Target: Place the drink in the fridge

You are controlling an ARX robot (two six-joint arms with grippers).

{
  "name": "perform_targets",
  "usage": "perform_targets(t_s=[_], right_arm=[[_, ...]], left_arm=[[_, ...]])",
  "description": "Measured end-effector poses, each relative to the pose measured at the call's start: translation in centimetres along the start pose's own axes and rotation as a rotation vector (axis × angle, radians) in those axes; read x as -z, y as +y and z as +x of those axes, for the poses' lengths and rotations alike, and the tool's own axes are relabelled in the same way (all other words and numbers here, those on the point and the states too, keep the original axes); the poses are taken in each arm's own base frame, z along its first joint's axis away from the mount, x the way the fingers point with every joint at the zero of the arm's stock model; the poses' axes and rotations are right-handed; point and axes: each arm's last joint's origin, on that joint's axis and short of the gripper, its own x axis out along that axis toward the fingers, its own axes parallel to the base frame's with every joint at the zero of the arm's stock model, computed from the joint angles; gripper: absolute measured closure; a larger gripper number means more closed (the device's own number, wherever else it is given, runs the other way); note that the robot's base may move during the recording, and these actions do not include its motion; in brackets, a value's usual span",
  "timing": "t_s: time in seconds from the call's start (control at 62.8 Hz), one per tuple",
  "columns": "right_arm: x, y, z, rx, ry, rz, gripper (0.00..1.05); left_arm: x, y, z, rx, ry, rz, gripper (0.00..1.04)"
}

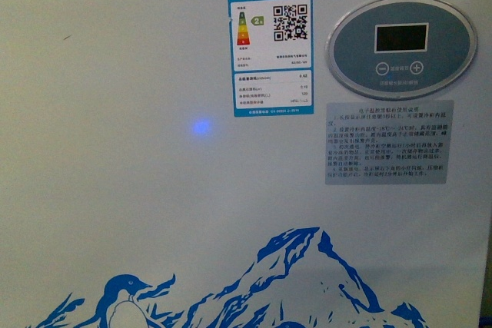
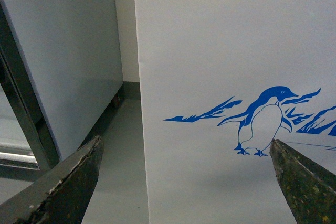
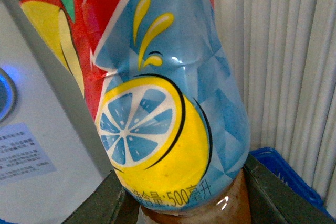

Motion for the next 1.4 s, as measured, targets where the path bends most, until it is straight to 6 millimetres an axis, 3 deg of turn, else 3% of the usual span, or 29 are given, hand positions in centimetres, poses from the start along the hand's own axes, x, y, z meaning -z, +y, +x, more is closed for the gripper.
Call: perform_targets(t_s=[0.112, 0.351, 0.813, 1.402], right_arm=[[-0.8, -0.3, -1.5, -0.02, -0.048, 0.014, 0.62], [-2.1, -0.5, -2.0, -0.023, -0.153, 0.046, 0.62], [-0.8, -2.7, -1.4, 0.067, -0.18, 0.048, 0.62], [-0.5, -2.8, -1.4, 0.068, -0.17, 0.066, 0.62]], left_arm=[[0.0, 0.0, 0.0, 0.0, 0.0, 0.0, 0.08], [0.0, 0.0, 0.0, 0.0, 0.0, 0.0, 0.08], [0.0, 0.0, 0.0, 0.0, 0.0, 0.0, 0.08], [0.0, 0.0, 0.0, 0.001, 0.0, 0.0, 0.08]])
